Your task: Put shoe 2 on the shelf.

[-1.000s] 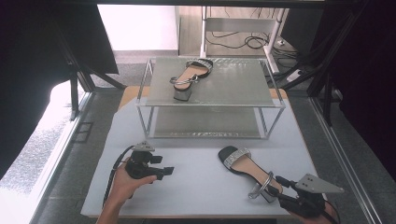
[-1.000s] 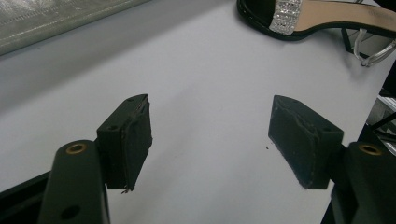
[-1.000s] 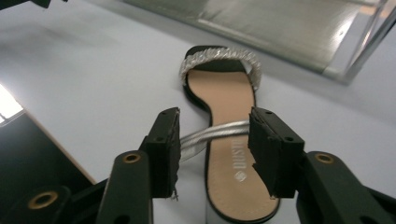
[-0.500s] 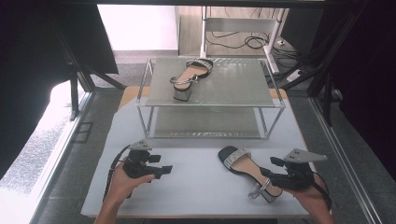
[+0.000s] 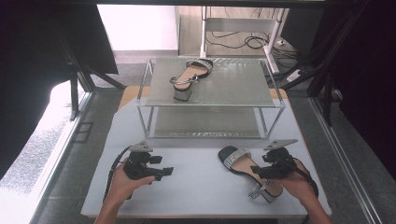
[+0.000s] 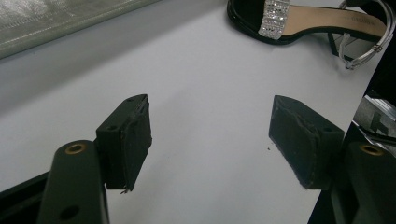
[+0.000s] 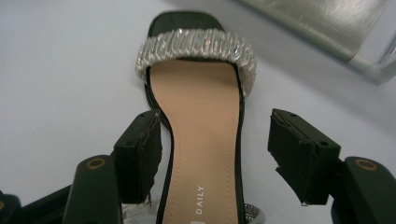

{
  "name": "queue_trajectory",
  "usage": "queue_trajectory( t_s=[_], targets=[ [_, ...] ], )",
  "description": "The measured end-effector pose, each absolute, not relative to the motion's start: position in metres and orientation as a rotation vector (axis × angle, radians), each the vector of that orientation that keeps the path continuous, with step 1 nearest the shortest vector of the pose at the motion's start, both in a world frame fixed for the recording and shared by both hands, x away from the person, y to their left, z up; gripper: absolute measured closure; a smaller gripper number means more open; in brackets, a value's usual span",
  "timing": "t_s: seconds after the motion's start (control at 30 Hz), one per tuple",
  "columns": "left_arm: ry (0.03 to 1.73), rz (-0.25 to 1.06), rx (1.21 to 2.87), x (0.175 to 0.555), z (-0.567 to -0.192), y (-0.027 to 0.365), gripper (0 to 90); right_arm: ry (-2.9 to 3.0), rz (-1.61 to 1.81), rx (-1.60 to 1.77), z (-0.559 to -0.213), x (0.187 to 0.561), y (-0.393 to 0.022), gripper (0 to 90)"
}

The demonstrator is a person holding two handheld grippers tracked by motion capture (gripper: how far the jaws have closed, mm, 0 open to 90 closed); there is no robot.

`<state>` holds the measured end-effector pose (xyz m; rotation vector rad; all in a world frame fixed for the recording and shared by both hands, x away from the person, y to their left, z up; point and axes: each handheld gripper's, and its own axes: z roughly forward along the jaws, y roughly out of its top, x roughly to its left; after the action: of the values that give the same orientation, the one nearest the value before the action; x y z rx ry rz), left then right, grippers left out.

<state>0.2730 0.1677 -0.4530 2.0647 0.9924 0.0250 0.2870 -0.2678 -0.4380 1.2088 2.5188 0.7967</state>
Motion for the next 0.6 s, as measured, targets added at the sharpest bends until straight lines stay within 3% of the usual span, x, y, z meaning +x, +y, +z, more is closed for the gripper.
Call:
queue_trajectory(
  t_s=[0.6],
  targets=[
    [0.986, 0.015, 2.069, 0.271, -0.454, 0.164, 29.7, 2.640, 0.454, 1.243, -0.472, 0.295, -0.251, 29.7]
  ],
)
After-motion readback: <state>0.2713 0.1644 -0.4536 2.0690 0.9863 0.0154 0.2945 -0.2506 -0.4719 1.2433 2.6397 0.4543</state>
